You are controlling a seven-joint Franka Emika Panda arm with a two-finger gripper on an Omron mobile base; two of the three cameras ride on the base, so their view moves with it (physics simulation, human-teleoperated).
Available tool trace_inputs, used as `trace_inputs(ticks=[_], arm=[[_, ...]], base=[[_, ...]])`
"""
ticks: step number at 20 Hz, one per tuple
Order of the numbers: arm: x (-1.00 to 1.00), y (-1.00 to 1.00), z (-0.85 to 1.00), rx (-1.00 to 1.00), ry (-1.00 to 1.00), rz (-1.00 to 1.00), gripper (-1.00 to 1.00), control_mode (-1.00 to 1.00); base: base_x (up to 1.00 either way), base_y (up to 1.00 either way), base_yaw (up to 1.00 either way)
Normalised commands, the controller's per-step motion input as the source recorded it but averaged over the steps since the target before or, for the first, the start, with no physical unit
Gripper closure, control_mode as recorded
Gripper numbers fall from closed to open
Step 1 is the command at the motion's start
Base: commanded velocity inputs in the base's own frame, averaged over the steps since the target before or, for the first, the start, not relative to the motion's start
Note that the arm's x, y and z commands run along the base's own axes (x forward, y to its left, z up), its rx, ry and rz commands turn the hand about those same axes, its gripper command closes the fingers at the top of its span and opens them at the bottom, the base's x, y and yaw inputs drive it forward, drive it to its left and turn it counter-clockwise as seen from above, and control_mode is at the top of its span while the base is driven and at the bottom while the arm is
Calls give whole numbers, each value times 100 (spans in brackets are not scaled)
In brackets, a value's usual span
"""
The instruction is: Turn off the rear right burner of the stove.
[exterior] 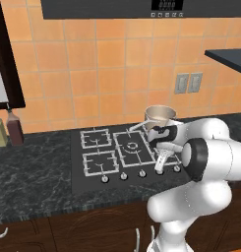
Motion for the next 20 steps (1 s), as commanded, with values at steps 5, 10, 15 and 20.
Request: trace_inputs(ticks=[5, 10, 15, 20], arm=[[0, 0, -14, 0, 0, -71, 100, -100], [0, 6, -22, -2, -1, -75, 100, -100], [-2, 12, -33, -5, -1, -81, 100, -100], [-14, 1, -35, -2, 0, -87, 100, -100]], base=[[0, 0, 0], [0, 0, 0], [0, 0, 0], [0, 0, 0]])
